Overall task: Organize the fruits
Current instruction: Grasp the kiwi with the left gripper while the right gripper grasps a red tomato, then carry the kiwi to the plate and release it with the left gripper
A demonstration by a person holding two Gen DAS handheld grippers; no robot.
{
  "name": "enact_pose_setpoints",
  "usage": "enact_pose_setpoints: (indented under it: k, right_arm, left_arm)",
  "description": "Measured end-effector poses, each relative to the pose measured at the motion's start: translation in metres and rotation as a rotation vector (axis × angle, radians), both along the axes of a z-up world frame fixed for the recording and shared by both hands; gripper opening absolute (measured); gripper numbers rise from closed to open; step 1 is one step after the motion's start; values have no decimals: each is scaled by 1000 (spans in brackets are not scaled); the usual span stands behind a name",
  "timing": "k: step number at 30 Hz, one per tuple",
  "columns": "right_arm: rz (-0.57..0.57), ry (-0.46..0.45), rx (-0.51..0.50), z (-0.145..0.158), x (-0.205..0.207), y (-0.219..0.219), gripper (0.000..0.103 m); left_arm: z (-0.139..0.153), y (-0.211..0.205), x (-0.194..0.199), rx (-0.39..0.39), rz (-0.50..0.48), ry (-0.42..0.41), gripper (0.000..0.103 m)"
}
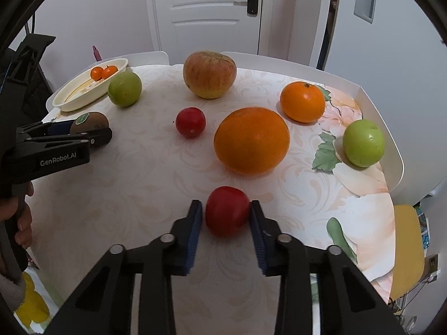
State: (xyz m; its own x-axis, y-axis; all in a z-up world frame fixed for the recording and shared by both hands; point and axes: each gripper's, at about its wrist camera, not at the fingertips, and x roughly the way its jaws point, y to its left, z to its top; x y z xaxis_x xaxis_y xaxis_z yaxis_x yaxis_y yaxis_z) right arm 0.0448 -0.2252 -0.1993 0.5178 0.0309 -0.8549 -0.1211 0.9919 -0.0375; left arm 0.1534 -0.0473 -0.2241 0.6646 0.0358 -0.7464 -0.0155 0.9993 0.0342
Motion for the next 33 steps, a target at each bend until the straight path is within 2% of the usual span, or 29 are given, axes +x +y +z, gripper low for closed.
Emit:
enact_pose_setpoints:
  k: [11,18,25,33]
  right_arm:
    - [-22,-14,27,15,-1,6,28]
    - [-8,-35,29,37,3,22,28]
    - [12,-55,48,63,20,43,28]
    - [67,-83,81,89,58,81,28]
  left_arm:
    - [7,4,-7,-2,-63,13,69]
    - [31,18,-6,-20,-67,-15,69]
    - [60,50,2,-45,-27,-55,69]
    - [91,103,14,-31,31,-97,69]
